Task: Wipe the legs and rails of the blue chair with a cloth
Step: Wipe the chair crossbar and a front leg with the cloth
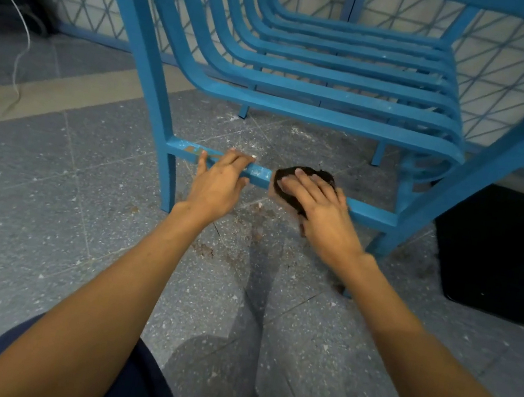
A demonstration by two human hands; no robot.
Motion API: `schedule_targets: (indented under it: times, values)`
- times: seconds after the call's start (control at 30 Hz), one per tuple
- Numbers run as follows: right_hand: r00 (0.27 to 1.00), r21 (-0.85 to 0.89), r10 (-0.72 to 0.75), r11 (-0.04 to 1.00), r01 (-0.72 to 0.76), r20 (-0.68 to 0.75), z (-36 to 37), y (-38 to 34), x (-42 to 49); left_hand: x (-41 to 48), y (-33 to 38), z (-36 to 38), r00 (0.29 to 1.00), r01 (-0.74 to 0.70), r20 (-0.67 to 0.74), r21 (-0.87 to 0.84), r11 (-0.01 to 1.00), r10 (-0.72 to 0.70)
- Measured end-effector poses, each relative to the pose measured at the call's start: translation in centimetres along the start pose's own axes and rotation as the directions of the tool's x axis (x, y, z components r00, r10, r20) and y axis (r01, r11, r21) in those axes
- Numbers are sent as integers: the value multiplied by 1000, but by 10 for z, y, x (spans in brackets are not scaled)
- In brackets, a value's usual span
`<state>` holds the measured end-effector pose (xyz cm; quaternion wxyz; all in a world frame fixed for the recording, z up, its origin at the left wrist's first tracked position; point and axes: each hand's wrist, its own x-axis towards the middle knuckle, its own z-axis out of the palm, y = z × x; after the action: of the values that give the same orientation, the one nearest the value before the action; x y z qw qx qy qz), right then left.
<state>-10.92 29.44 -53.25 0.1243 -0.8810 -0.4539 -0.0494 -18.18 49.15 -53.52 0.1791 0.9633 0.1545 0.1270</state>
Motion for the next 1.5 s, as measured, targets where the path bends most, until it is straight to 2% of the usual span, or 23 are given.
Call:
schedule_targets:
  times: [0.07,0.1,0.2,0.3,0.4,0.53,0.67,0.77,0.87,0.97,1.1,1.2,1.3,1.37,1.43,1.5]
  values:
    - [991,-53,-132,990,132,12,-7,21,-17,0,0,-1,1000,9,1,-11,1000,-9]
    - [988,-62,-153,986,153,1,-11,32,-25,0,0,-1,1000,10,7,-13,1000,-9]
    - [998,95,-58,994,61,-34,-20,50,-29,0,-2,-1,1000,3,18,-14,1000,-3]
    - [999,246,12,969,-19,29,-26,44,-11,-2,-4,0,1000,-10,25,-15,1000,10]
    - [994,296,29,953,-58,103,-19,25,18,-1,-4,2,999,-12,37,-10,1000,12]
    - [996,118,11,993,-22,85,0,-20,39,1,0,2,999,-2,51,16,1000,1]
    - [998,-29,-24,999,22,-54,1,-9,5,-3,-3,1,999,-16,47,22,1000,15]
    - [987,-54,69,996,-77,-148,-10,33,-35,-6,-7,2,998,-31,55,35,999,29]
    - [978,-40,161,985,-168,-135,-20,49,-45,-7,-7,3,997,-35,64,47,998,32]
    - [944,7,305,952,-307,-127,-17,28,-19,-7,-8,4,996,-28,80,37,999,25]
    - [941,-39,325,943,-330,-99,-1,-14,15,-5,-7,7,997,-31,67,26,999,29]
    - [960,-69,257,961,-266,-111,15,-34,25,-5,-4,9,999,-19,28,27,999,18]
    - [996,-94,29,995,-37,-86,19,-16,5,-3,-1,9,1000,-8,4,26,1000,8]
    - [990,-213,-130,970,116,-52,13,11,-19,-2,-1,8,1000,-9,8,15,1000,9]
    - [987,-267,-155,954,138,-44,0,35,-38,-2,-4,7,1000,-14,13,10,1000,14]
    - [995,-192,-80,979,68,-56,-11,48,-42,-3,-6,6,1000,-21,15,17,1000,21]
